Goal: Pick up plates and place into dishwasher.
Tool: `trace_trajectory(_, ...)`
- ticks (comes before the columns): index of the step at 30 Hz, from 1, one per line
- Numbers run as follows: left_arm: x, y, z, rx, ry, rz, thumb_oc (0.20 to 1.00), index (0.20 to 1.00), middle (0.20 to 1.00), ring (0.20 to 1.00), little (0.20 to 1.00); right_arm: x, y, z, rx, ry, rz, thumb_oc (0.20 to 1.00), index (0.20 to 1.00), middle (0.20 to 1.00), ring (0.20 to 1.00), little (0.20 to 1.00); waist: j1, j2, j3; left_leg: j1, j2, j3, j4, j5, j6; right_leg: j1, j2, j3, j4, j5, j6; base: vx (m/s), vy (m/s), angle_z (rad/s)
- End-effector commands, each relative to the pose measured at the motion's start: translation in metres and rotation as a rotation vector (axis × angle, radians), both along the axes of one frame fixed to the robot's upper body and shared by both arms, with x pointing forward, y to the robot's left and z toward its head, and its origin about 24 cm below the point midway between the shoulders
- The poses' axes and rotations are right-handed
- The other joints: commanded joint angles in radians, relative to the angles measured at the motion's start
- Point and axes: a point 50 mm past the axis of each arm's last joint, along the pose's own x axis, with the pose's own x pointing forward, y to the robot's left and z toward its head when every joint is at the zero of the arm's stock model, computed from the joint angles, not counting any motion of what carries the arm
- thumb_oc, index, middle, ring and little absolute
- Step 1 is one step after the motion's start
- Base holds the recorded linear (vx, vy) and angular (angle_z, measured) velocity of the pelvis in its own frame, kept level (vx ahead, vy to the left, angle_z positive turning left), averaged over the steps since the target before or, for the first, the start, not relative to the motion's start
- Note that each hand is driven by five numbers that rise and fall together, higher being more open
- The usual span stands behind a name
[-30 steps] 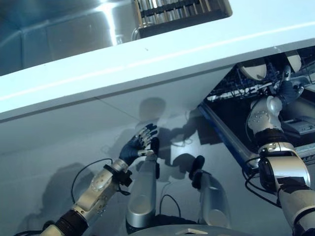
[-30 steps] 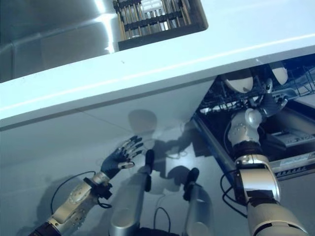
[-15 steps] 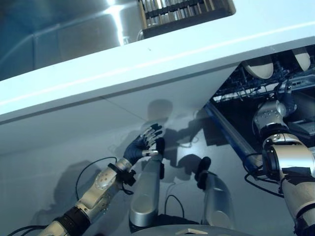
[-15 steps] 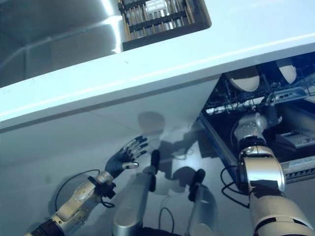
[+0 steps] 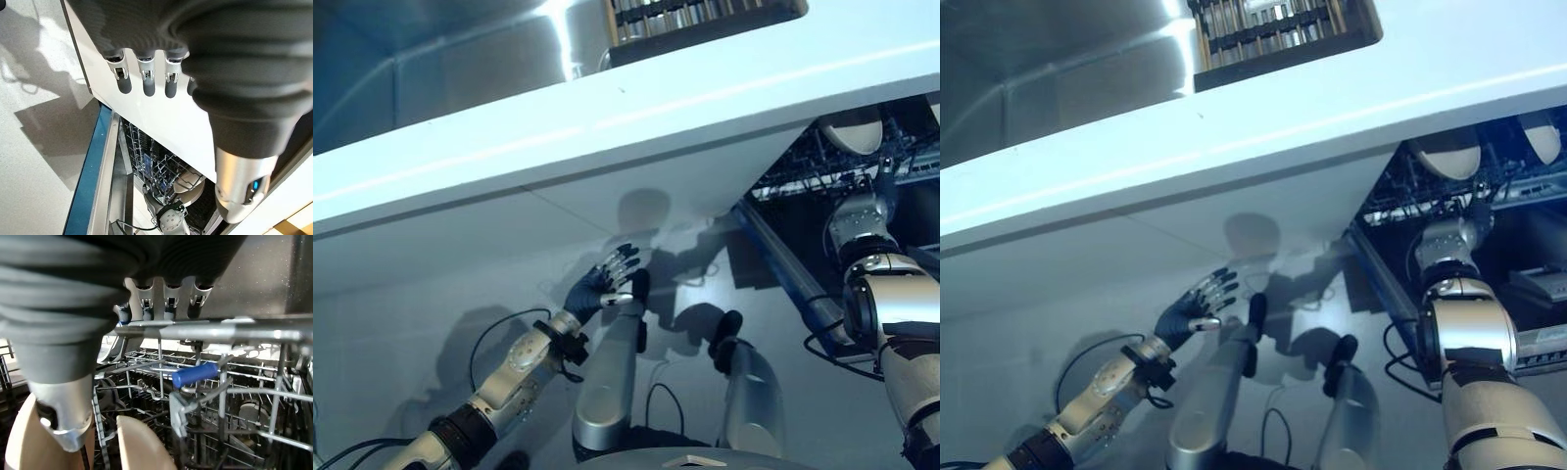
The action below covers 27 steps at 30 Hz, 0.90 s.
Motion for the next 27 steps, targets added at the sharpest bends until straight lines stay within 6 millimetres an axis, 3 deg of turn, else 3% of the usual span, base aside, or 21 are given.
trace_trajectory(1,-0.002,-0.011,0.020,-0.088,-0.078,-0.037,1.000,1.000,1.000,1.000,1.000,0.004,-0.009,0.048,-0.181,-0.127,0.010,1.000,1.000,1.000,1.000,1.000,0.014,0.013,-0.007,-0.053,-0.039,0.037,0.094,-0.145,0.047,-0.026,0.012,-0.047,-0.019,0.036,-0.002,0.00,0.000,0.00)
trace_trajectory(18,-0.006,-0.010,0.018,-0.085,-0.071,-0.042,1.000,1.000,1.000,1.000,1.000,0.014,0.004,0.096,-0.366,-0.204,0.075,1.000,1.000,1.000,1.000,1.000,0.031,0.019,-0.007,-0.061,-0.034,0.026,0.091,-0.156,0.030,-0.037,-0.001,-0.055,-0.006,0.015,0.004,0.01,0.002,0.03)
trace_trajectory(27,-0.007,-0.006,0.020,-0.073,-0.074,-0.041,1.000,1.000,1.000,1.000,1.000,0.015,0.004,0.111,-0.435,-0.235,0.132,1.000,1.000,1.000,1.000,1.000,0.039,0.017,-0.007,-0.060,-0.030,0.024,0.070,-0.147,0.029,-0.041,-0.002,-0.064,-0.013,0.017,0.004,0.00,0.000,0.00)
